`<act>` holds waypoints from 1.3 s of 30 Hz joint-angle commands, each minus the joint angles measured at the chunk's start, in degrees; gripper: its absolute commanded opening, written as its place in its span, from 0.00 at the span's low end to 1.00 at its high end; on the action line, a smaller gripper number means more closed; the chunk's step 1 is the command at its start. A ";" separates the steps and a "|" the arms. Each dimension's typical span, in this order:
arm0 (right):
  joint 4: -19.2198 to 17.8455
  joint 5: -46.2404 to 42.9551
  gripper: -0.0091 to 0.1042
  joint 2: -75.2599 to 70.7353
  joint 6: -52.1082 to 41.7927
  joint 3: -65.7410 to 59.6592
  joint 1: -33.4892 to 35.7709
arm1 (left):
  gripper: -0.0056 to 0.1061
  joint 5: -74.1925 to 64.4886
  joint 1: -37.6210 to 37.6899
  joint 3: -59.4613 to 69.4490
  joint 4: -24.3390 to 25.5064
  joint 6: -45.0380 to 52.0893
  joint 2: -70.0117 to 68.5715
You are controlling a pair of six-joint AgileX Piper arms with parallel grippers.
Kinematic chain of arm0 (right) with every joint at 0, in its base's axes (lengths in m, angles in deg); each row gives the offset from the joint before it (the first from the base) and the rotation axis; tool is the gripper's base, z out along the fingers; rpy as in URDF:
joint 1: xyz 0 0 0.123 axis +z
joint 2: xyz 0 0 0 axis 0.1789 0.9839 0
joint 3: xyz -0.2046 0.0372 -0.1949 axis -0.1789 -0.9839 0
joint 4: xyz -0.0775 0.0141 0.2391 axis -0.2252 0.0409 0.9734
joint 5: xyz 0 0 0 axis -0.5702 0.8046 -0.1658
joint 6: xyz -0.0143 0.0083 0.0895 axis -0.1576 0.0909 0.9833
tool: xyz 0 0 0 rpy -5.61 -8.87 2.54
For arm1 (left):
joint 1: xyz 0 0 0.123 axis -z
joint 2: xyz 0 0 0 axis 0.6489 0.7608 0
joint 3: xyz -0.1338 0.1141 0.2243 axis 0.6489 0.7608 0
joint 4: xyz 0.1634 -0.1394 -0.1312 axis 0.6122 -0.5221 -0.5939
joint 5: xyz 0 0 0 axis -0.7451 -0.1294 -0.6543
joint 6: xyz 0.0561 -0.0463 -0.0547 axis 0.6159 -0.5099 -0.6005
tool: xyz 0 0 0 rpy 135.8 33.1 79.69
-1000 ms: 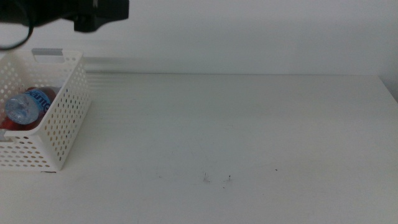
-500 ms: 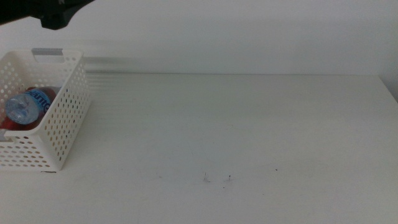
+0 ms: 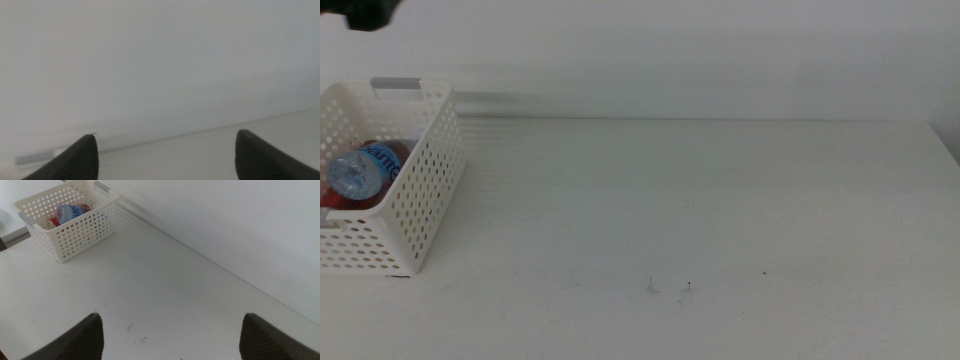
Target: Use arms to grab the bottles and put them into the dustbin to the left of the table.
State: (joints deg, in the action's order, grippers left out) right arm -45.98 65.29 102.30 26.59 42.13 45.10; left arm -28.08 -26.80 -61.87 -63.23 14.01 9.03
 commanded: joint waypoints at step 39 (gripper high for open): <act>2.59 -47.36 0.90 -14.71 -0.34 -41.71 -20.46 | 0.89 10.68 -11.28 35.84 7.79 -4.58 -27.06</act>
State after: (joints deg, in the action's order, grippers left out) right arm -45.28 24.75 89.31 26.59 4.54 27.97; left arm -18.44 -37.22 -28.85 -55.05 9.69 -15.58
